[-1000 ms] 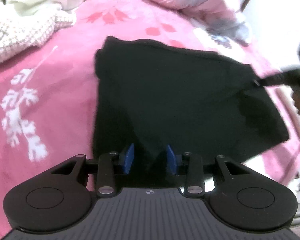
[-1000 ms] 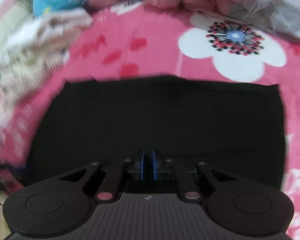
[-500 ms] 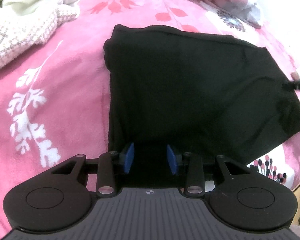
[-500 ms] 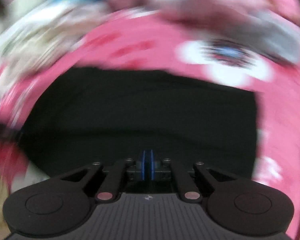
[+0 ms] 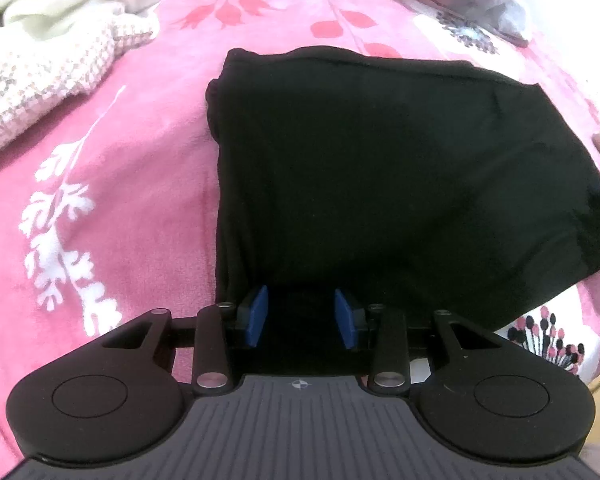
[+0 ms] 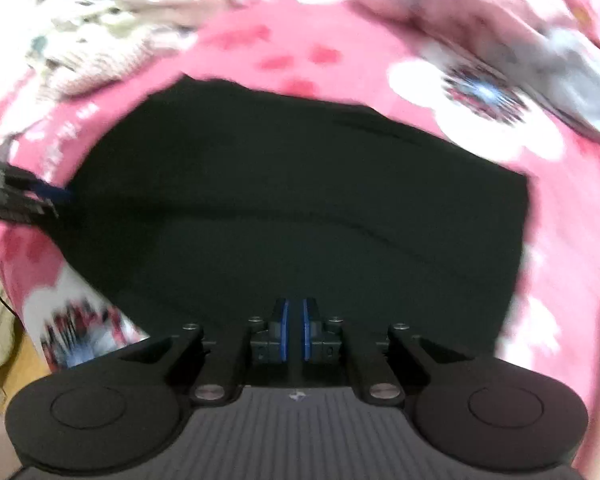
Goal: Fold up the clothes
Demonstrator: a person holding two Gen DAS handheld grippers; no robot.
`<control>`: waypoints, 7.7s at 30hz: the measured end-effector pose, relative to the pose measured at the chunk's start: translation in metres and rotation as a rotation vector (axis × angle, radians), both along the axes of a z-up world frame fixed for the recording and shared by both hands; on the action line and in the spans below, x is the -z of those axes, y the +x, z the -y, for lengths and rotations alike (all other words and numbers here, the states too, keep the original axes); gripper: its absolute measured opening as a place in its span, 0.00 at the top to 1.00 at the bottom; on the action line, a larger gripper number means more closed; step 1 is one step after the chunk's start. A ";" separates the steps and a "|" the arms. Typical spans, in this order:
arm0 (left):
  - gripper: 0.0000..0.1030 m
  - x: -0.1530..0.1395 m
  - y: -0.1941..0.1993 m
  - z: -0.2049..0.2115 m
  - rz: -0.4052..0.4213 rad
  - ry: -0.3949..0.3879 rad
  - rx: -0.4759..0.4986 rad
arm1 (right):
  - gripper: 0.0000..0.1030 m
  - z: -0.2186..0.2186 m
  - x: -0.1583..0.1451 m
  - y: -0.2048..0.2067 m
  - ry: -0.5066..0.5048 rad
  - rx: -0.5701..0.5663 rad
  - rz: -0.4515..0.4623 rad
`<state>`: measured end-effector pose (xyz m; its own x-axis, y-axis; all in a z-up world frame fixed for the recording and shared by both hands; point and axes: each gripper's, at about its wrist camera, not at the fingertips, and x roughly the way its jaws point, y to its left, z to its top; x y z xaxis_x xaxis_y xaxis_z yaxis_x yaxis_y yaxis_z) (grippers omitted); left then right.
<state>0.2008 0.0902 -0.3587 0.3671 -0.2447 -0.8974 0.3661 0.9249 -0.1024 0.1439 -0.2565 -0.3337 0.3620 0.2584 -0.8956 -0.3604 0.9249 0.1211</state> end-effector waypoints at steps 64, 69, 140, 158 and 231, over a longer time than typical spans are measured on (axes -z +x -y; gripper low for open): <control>0.62 -0.021 -0.020 0.115 -0.052 -0.345 0.199 | 0.94 -0.042 0.006 0.048 0.066 0.078 -0.023; 0.62 0.002 -0.032 0.141 -0.099 -0.301 0.240 | 0.94 -0.011 0.031 0.023 -0.061 0.119 -0.096; 0.95 -0.008 -0.069 -0.050 -0.023 -0.413 -0.383 | 0.74 -0.288 0.030 0.187 -0.094 0.041 0.011; 0.95 -0.064 -0.071 0.012 0.065 -0.524 -0.126 | 0.93 -0.185 -0.029 0.171 0.225 0.218 0.045; 0.96 -0.042 -0.092 0.308 -0.065 -0.441 0.112 | 0.94 0.201 0.028 0.103 0.622 0.466 0.068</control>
<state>0.1092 -0.2173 -0.3168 0.2632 -0.6435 -0.7187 0.4417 0.7427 -0.5033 0.2469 -0.4571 -0.3621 0.6055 0.5132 -0.6082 0.0237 0.7523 0.6584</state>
